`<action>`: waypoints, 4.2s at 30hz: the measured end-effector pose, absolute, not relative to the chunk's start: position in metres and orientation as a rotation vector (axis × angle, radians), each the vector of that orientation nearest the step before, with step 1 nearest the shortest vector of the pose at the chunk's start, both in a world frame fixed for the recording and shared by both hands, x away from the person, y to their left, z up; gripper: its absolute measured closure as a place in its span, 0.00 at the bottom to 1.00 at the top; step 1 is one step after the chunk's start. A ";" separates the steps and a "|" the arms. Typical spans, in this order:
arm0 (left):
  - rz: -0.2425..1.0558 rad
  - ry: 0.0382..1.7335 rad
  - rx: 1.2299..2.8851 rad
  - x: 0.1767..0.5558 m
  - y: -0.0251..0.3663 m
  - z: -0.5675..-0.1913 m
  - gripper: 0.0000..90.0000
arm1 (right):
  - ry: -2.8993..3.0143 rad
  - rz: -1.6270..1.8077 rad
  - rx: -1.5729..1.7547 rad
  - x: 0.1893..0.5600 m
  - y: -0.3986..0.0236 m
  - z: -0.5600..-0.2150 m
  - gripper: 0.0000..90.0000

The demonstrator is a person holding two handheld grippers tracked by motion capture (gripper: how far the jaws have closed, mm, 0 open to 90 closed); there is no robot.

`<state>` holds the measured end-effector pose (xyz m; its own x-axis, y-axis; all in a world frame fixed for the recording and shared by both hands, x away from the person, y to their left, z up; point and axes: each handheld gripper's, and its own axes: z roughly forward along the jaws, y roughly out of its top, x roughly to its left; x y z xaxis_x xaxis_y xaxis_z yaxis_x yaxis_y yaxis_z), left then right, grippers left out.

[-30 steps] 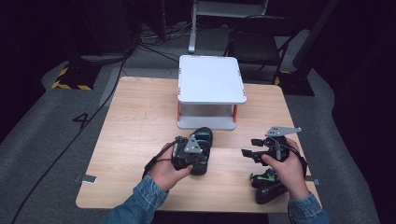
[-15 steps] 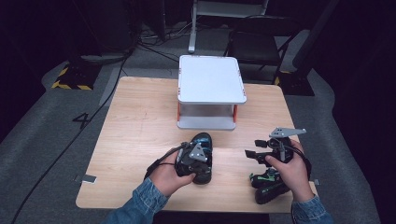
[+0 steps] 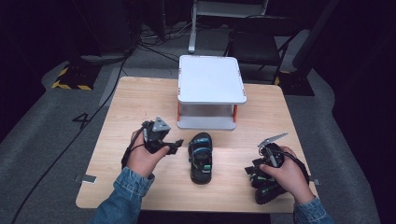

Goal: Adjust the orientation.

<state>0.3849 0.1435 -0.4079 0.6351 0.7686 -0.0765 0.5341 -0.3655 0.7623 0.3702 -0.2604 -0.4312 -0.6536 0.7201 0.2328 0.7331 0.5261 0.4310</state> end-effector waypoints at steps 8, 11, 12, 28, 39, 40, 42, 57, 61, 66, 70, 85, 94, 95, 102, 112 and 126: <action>0.360 1.089 2.035 0.396 0.161 -0.419 0.33 | -2.761 -0.633 -1.354 0.368 -0.278 -0.426 0.40; 0.357 1.083 2.038 0.398 0.159 -0.420 0.33 | -2.775 -0.611 -1.394 0.365 -0.288 -0.423 0.35; 0.355 1.078 2.042 0.398 0.158 -0.420 0.33 | -2.781 -0.598 -1.394 0.365 -0.290 -0.423 0.34; 0.325 1.030 2.058 0.404 0.146 -0.422 0.32 | -2.749 -0.667 -1.346 0.356 -0.314 -0.415 0.53; 0.364 0.952 2.061 0.398 0.141 -0.417 0.32 | -2.738 -0.735 -1.448 0.356 -0.316 -0.405 0.91; 0.369 0.946 2.063 0.397 0.141 -0.417 0.32 | -2.791 -0.713 -1.454 0.357 -0.313 -0.405 0.83; 0.375 0.945 2.060 0.397 0.141 -0.416 0.32 | -2.848 -0.686 -1.429 0.358 -0.311 -0.405 0.75; 0.372 0.953 2.052 0.398 0.143 -0.418 0.32 | -2.835 -0.654 -1.460 0.352 -0.310 -0.400 0.97; 0.369 0.963 2.051 0.397 0.145 -0.419 0.32 | -2.841 -0.761 -1.454 0.348 -0.310 -0.386 0.98; 0.377 0.986 2.043 0.394 0.152 -0.421 0.32 | -2.890 -0.980 -1.380 0.349 -0.298 -0.373 0.98; 0.385 1.012 2.034 0.389 0.160 -0.422 0.32 | -2.906 -1.173 -1.281 0.365 -0.280 -0.380 0.98; 0.412 1.047 2.021 0.378 0.176 -0.420 0.32 | -2.849 -1.119 -1.124 0.386 -0.248 -0.410 0.76; 0.431 1.107 2.005 0.366 0.193 -0.424 0.32 | -2.755 -1.368 -1.158 0.397 -0.221 -0.404 0.65; 0.431 1.107 2.005 0.366 0.193 -0.424 0.32 | -2.755 -1.368 -1.158 0.397 -0.221 -0.404 0.65; 0.443 1.154 1.992 0.357 0.206 -0.428 0.32 | -2.752 -1.336 -1.188 0.416 -0.203 -0.422 0.92; 0.432 1.134 1.980 0.363 0.204 -0.424 0.32 | -2.786 -1.323 -1.127 0.397 -0.221 -0.399 0.98; 0.379 1.014 2.020 0.400 0.165 -0.420 0.32 | -2.790 -0.934 -1.216 0.330 -0.279 -0.372 0.98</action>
